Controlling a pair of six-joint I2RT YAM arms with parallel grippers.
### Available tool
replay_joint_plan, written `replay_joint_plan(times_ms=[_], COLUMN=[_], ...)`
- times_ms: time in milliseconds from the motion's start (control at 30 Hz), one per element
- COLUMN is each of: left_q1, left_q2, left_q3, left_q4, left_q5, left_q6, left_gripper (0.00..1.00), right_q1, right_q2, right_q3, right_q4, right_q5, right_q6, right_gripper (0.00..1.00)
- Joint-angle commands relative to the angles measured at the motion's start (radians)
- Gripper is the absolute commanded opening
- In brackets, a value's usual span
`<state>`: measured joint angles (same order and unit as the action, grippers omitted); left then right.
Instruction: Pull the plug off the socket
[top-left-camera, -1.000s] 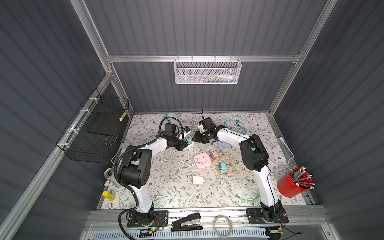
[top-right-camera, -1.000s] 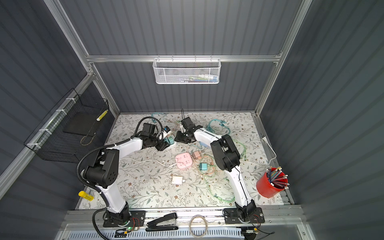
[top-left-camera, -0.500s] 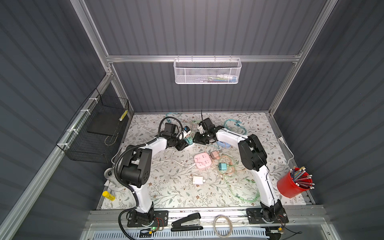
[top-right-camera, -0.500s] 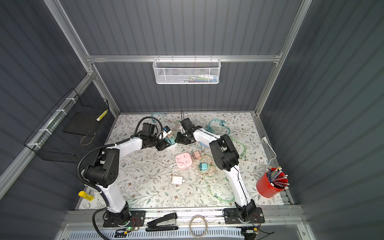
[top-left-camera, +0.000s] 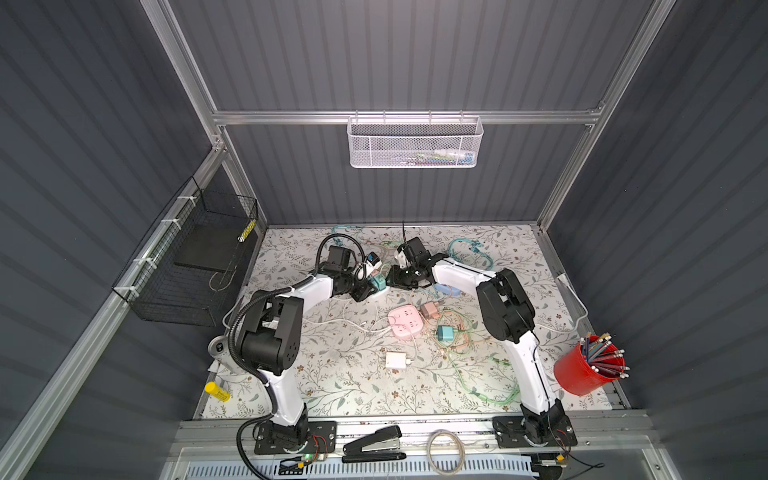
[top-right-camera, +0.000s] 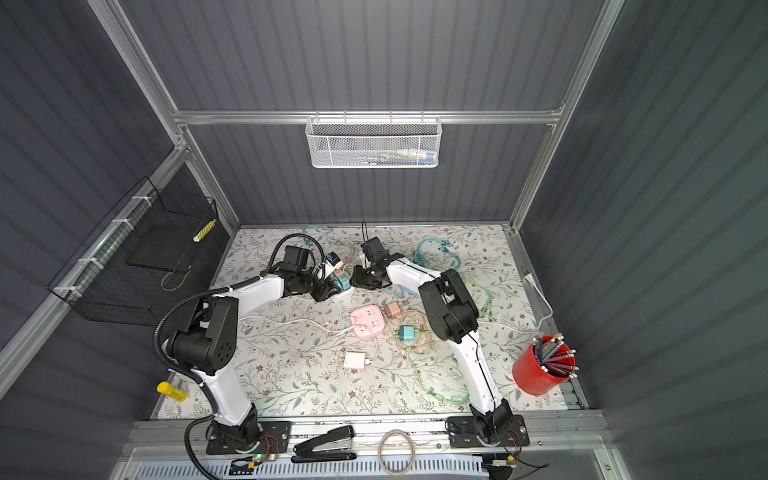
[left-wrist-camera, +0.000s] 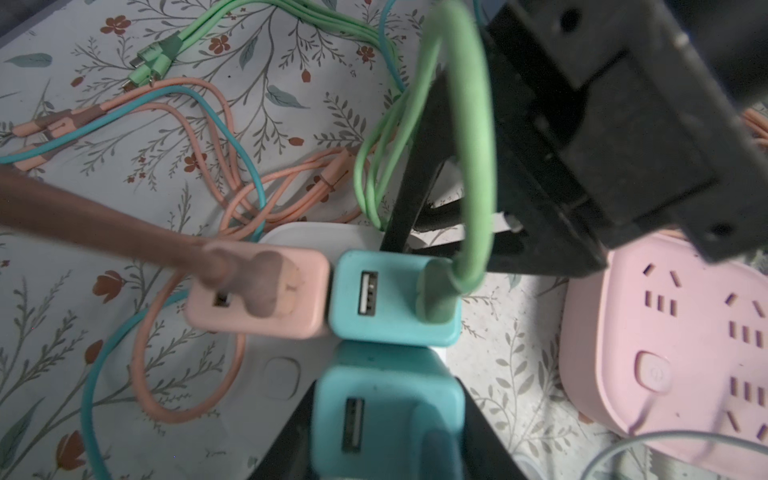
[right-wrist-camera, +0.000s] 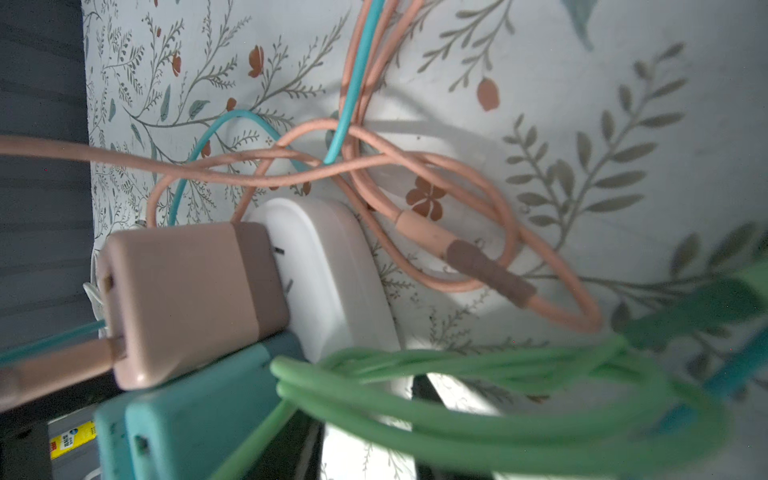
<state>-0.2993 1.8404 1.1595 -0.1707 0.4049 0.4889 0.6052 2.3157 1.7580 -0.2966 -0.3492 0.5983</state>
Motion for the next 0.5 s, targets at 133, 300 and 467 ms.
replay_joint_plan(times_ms=[133, 300, 467], left_q1=[-0.004, -0.006, -0.005], left_q2=[-0.051, -0.067, -0.089], left_q3=[0.03, 0.031, 0.025], left_q4=[-0.01, -0.01, -0.003], left_q5=[0.017, -0.031, -0.059], left_q6=[-0.026, -0.04, -0.046], left_gripper=[0.3, 0.28, 0.28], right_q1=[0.034, 0.035, 0.034], right_q2=[0.004, 0.0, -0.002], right_q3=[-0.064, -0.078, -0.079], right_q4=[-0.086, -0.087, -0.118], right_q5=[0.072, 0.079, 0.09], right_q6=[-0.011, -0.008, -0.008], right_gripper=[0.33, 0.32, 0.31])
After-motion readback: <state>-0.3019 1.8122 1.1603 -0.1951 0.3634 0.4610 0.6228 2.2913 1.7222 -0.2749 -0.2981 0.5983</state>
